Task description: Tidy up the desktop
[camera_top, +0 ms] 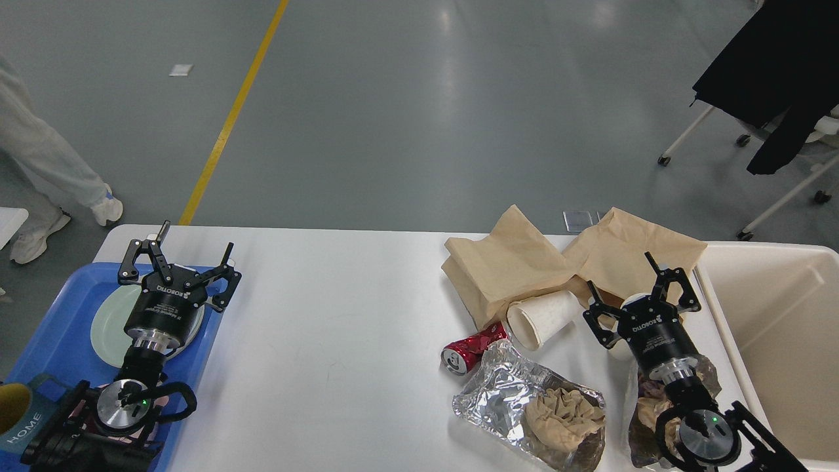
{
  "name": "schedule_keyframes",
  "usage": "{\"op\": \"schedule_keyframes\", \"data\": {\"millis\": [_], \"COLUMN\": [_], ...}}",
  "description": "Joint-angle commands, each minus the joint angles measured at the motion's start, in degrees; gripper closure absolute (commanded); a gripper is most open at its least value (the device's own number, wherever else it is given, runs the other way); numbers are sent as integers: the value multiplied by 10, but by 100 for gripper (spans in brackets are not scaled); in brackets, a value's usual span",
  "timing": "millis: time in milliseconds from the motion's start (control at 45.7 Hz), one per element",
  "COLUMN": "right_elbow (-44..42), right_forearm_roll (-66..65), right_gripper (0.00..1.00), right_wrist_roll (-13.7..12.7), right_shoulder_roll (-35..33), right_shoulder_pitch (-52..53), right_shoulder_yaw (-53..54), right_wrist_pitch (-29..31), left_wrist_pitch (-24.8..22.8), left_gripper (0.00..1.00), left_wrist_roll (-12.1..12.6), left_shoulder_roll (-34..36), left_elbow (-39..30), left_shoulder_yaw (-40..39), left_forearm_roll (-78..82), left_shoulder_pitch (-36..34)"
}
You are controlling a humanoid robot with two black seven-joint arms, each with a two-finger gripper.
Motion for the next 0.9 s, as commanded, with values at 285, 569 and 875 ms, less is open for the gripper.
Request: {"op": "schedule_keyframes", "data": {"millis": [285, 569, 875], "right_elbow": [0, 0, 0], "right_forearm_roll": [0, 0, -1], "right_gripper": [0, 0, 0], "right_wrist_roll": [0, 0, 0], "right_shoulder_roll": [0, 0, 0], "right_shoulder_pitch": [1, 0, 0], "right_shoulder_yaw": [0, 0, 0], "right_wrist_pitch": [0, 0, 1], "left_wrist_pitch": [-1, -1, -1], "left_gripper": [3, 3, 3], "left_wrist_roll": [2, 2, 2], "left_shoulder_roll": [0, 0, 0], "left_elbow": [0, 0, 0], "left_shoulder_yaw": [0, 0, 0], "left_forearm_roll": [-1, -1, -1], "left_shoulder_pitch": [0, 0, 0]}}
